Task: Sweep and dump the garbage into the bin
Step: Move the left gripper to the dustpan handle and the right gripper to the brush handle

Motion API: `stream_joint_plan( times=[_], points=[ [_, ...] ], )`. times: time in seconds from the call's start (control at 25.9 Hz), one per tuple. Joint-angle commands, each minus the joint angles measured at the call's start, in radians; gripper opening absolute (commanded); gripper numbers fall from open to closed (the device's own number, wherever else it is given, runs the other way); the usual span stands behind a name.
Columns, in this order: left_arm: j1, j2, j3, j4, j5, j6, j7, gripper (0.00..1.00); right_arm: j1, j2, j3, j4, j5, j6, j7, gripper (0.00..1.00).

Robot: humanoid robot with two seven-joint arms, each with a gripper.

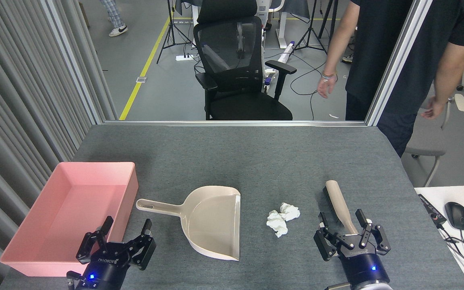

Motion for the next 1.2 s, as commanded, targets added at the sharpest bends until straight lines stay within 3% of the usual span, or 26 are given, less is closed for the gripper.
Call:
stream_joint_plan(
  times=[0.0,0.39,0.85,0.93,1.08,1.16],
  points=[
    [-0.001,0.008,0.002,0.000,-0.001,0.000,0.009,0.99,0.000,-0.002,0.000,-0.007,-0.001,-0.002,0.000,0.98],
    [-0.007,0.027,0.002,0.000,-0.002,0.011,0.012,0.99,0.002,-0.003,0.000,-0.009,-0.001,-0.002,0.004,0.98],
    [-0.210,0.019,0.018,0.000,0.070,0.006,0.023,0.99,0.017,-0.057,-0.094,-0.070,-0.002,0.039,0.110,0.98],
    [-0.242,0.014,0.016,0.000,0.177,0.004,0.023,0.99,0.034,-0.069,-0.124,-0.072,-0.005,0.028,0.101,0.98],
    [-0.256,-0.029,0.010,0.000,0.597,0.018,0.018,0.99,0.042,-0.071,-0.186,-0.072,-0.007,-0.013,0.096,0.98],
    [-0.245,-0.044,0.007,0.000,0.717,0.015,0.008,0.99,0.051,-0.071,-0.192,-0.072,-0.007,-0.030,0.075,0.98]
  ],
)
